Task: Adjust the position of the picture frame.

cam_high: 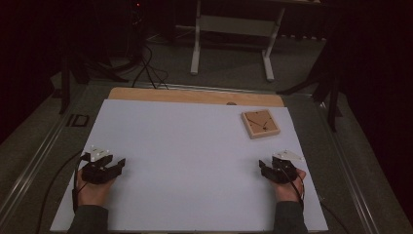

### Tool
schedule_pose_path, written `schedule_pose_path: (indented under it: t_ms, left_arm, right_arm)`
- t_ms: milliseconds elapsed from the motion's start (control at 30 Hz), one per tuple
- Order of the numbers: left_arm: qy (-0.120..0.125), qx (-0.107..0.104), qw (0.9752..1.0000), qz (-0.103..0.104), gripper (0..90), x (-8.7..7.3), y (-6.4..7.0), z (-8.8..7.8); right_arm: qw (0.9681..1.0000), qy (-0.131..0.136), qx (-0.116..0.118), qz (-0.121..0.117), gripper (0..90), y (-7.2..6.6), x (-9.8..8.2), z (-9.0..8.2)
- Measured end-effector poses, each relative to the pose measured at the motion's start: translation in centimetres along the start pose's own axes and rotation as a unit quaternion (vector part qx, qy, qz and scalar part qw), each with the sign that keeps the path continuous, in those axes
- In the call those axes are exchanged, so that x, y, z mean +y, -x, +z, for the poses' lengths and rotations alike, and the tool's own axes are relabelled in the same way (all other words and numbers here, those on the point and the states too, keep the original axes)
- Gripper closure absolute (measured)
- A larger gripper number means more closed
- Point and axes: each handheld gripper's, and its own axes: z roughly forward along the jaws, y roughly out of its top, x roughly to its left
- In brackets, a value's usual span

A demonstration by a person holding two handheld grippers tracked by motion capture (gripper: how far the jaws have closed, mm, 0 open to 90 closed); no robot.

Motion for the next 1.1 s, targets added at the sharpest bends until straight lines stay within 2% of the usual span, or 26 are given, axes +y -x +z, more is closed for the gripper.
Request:
schedule_pose_path:
  t_ms: [233, 400, 600, 1100]
  left_arm:
    - [0.004, -0.016, 0.9999, 0.005, 51.0, 0.07, -0.12, 0.12]
    - [0.012, -0.014, 0.9998, 0.003, 50.3, 0.13, -0.28, -0.1]
    - [0.009, -0.012, 0.9999, -0.007, 49.3, 0.11, -0.53, -0.06]
    - [0.009, -0.011, 0.9998, -0.011, 48.6, 0.1, -0.59, 0.02]
  right_arm:
    - [0.9995, 0.026, 0.002, -0.017, 44.0, -0.39, 0.49, -0.71]
    - [0.9995, 0.026, 0.002, -0.018, 44.0, -0.37, 0.56, -0.58]
    - [0.9995, 0.029, 0.003, -0.01, 45.0, -0.14, 0.6, -0.43]
    - [0.9991, 0.042, 0.009, -0.001, 46.9, -0.03, 0.73, -0.53]
